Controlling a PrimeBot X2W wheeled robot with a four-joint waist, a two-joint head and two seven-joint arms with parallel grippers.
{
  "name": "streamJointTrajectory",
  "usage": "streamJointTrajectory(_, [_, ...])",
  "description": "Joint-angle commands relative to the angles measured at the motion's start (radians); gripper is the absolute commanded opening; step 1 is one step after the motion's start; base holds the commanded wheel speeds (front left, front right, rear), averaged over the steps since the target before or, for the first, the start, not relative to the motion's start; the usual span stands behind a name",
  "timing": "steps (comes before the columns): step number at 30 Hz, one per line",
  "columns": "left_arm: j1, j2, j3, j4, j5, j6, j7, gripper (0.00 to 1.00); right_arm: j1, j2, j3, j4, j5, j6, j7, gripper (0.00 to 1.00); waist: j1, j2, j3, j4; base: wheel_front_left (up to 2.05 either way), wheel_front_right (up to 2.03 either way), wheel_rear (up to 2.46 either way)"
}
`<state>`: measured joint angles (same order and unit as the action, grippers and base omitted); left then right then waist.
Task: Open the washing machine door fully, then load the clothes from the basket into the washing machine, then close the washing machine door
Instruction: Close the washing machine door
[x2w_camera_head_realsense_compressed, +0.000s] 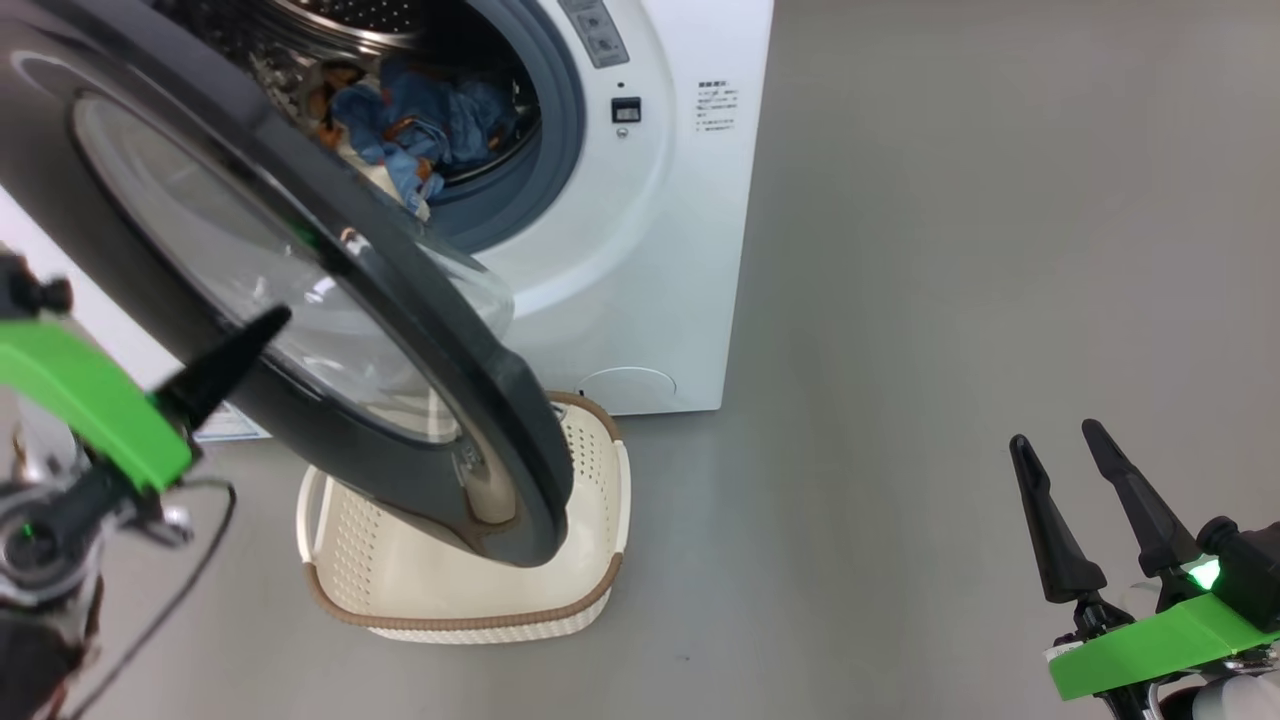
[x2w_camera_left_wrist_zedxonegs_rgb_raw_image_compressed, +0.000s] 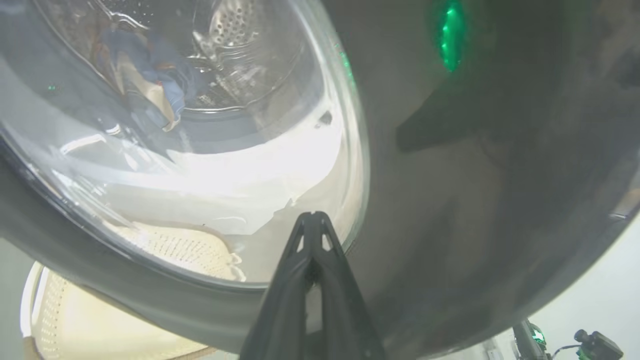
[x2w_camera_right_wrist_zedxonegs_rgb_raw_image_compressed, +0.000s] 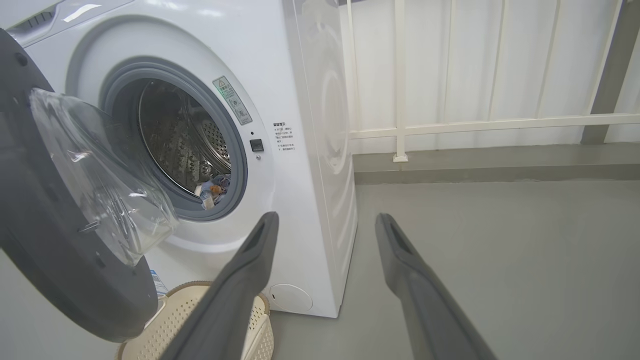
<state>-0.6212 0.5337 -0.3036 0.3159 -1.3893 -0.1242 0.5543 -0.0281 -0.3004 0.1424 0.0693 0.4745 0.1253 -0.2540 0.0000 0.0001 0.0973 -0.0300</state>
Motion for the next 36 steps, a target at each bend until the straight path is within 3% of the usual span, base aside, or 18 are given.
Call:
streamJointTrajectory(1, [-0.003,0.058,0.035,-0.033,0.0,-0.007,-0.011,0.0,-0.009,-0.017,0.013,-0.023,-0.012,0.005,-0.008,1.0,0.0,-0.0001,-0.004,0.007,0.0,0.0,0.0])
streamJointTrajectory(2, [0.015,0.063,0.03,-0.04,0.0,-0.007,-0.019,0.0,-0.008,-0.017,0.013,-0.023,-0.012,0.005,-0.008,1.0,0.0,-0.0001,-0.006,0.01,0.0,0.0,0.0])
streamJointTrajectory(3, [0.034,0.066,0.026,-0.049,-0.001,-0.007,-0.028,0.11,-0.007,-0.017,0.013,-0.023,-0.012,0.005,-0.008,1.0,0.0,-0.0001,-0.008,0.013,0.0,0.0,0.0])
streamJointTrajectory(5, [0.071,0.073,0.018,-0.062,-0.003,-0.007,-0.05,0.46,-0.004,-0.016,0.012,-0.022,-0.012,0.005,-0.008,1.0,0.0,-0.0001,-0.013,0.02,0.0,0.0,0.0])
streamJointTrajectory(7, [0.108,0.081,0.013,-0.073,-0.004,-0.007,-0.078,0.96,-0.001,-0.014,0.013,-0.022,-0.012,0.005,-0.008,1.0,0.0,-0.0001,-0.017,0.023,0.0,0.0,0.0])
streamJointTrajectory(8, [0.146,0.085,0.006,-0.083,-0.002,-0.007,-0.11,1.0,0.001,-0.013,0.014,-0.021,-0.012,0.005,-0.008,1.0,0.0,-0.0001,-0.022,0.026,0.0,0.0,0.0])
streamJointTrajectory(21, [0.335,0.068,-0.065,-0.095,0.082,-0.007,-0.476,1.0,0.025,-0.011,0.007,-0.019,-0.01,0.005,-0.008,1.0,0.0,-0.0001,-0.052,0.05,0.0,0.0,0.0])
streamJointTrajectory(29, [0.386,0.068,-0.147,-0.026,0.183,-0.007,-0.734,1.0,0.039,-0.013,0.003,-0.019,-0.011,0.005,-0.008,1.0,0.0,-0.0001,-0.071,0.063,0.0,0.0,0.0])
streamJointTrajectory(36, [0.386,0.053,-0.172,0.043,0.284,-0.007,-0.814,1.0,0.051,-0.013,0.002,-0.016,-0.01,0.005,-0.008,1.0,0.0,-0.0001,-0.081,0.075,0.0,0.0,0.0])
